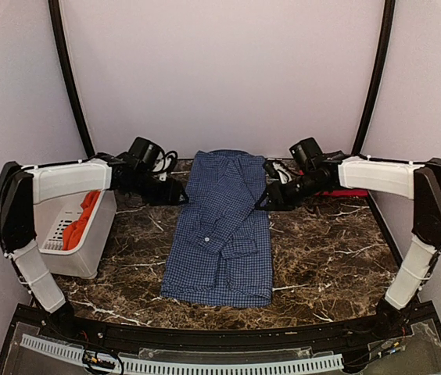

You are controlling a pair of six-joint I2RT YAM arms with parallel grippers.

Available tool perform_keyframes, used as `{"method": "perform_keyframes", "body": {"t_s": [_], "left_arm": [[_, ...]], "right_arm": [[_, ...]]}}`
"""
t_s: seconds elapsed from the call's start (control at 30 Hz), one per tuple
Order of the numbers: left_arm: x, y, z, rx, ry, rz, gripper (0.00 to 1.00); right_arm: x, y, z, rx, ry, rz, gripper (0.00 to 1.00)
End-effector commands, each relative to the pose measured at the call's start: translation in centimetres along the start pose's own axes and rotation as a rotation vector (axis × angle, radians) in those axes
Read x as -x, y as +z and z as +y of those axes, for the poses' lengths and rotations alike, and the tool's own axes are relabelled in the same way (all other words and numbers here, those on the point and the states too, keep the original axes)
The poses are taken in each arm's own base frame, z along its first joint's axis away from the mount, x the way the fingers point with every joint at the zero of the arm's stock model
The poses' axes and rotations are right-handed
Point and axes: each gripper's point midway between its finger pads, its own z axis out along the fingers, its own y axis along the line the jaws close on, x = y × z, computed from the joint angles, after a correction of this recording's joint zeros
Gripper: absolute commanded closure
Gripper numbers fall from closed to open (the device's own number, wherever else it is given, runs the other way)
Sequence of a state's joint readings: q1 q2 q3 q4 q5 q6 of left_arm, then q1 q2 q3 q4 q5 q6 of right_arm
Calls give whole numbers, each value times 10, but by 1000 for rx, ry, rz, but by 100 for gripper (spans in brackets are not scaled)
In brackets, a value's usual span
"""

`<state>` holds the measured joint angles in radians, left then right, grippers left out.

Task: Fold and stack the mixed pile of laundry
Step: Rotate the rectangle-folded shirt at the center of the board, then pick up the rectangle-folded shirt from the center of the board.

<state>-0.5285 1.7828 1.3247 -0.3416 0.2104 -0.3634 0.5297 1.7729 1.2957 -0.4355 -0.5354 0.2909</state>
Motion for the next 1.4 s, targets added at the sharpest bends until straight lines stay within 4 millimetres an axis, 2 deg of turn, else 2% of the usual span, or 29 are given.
{"method": "perform_keyframes", "body": {"t_s": [0.0, 0.03, 0.07, 0.1, 0.13, 0.17, 0.2, 0.3, 0.4, 0.43, 0.47, 0.57, 0.73, 0.97, 1.07, 1.13, 1.23, 1.37], "left_arm": [[-68, -39, 4, -44, -63, 65, 41], [-75, -42, 4, -54, -81, 64, 41], [-95, -47, 7, -66, -107, 87, 41], [-103, -48, 8, -74, -121, 92, 41], [-122, -51, 11, -83, -151, 117, 41], [-128, -52, 9, -97, -159, 120, 41], [-143, -53, 11, -97, -179, 139, 41], [-163, -51, 11, -86, -210, 172, 41], [-191, -43, 11, -93, -275, 228, 42], [-188, -40, 6, -118, -276, 208, 42], [-198, -36, 6, -125, -293, 225, 42], [-196, -28, -2, -171, -294, 208, 42], [-207, -12, -7, -191, -296, 257, 44], [-224, -6, -14, -209, -291, 281, 52], [-231, -5, -18, -212, -288, 292, 60], [-235, -5, -18, -212, -291, 294, 67], [-240, -11, -21, -213, -287, 289, 85], [-254, -26, -43, -257, -238, 307, 99]], "right_arm": [[-54, -5, 10, 59, 102, 59, 57], [-67, -5, 9, 59, 121, 73, 57], [-78, -6, 7, 55, 139, 84, 57], [-88, -6, 6, 51, 155, 94, 57], [-98, -7, 5, 49, 170, 101, 57], [-107, -6, 3, 48, 188, 110, 57], [-117, -5, 1, 46, 209, 123, 58], [-142, 0, -2, 55, 263, 154, 58], [-157, 5, 2, 91, 292, 171, 58], [-159, 7, 3, 98, 298, 175, 58], [-161, 9, 4, 105, 300, 178, 58], [-166, 18, 3, 130, 321, 189, 57], [-178, 34, 2, 170, 362, 223, 59], [-195, 51, 10, 197, 368, 267, 65], [-199, 54, 12, 202, 370, 279, 71], [-201, 53, 14, 208, 370, 283, 81], [-204, 48, 16, 216, 370, 283, 98], [-221, 33, 25, 234, 358, 286, 100]]}}
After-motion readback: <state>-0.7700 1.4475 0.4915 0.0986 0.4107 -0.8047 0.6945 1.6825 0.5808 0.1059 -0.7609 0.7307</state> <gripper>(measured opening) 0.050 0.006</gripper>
